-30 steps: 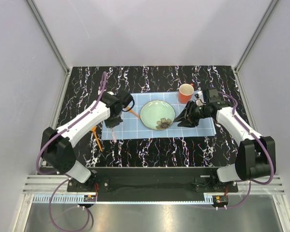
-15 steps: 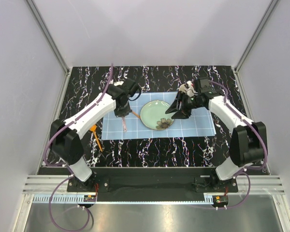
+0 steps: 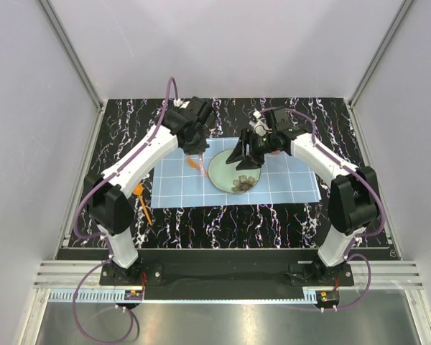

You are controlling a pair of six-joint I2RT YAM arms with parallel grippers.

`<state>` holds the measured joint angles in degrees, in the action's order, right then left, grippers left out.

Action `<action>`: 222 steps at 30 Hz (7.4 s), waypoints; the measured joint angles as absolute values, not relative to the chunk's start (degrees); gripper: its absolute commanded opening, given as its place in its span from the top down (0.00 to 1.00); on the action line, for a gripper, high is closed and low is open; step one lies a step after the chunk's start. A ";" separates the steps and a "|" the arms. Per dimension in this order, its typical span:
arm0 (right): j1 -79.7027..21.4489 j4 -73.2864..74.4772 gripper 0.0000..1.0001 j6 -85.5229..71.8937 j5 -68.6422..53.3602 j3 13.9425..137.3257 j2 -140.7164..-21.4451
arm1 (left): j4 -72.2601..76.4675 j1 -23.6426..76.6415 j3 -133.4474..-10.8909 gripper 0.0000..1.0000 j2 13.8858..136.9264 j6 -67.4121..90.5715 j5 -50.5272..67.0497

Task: Set the dinner table for one person
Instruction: Pick up the knife at the corner of the board, then place the knife on the napkin.

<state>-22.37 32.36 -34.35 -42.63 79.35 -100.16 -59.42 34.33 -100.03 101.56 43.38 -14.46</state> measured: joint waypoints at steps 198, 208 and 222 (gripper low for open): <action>-16.12 69.08 0.71 -23.59 11.33 85.71 -120.55 | -61.17 20.80 -84.23 0.59 88.42 31.35 1.58; -16.12 69.04 0.71 -24.14 12.99 85.06 -120.70 | -61.17 20.80 -84.23 0.59 88.42 31.29 1.58; -16.05 68.60 0.70 -24.77 16.99 85.69 -119.66 | -61.19 20.80 -84.23 0.59 88.58 30.92 1.65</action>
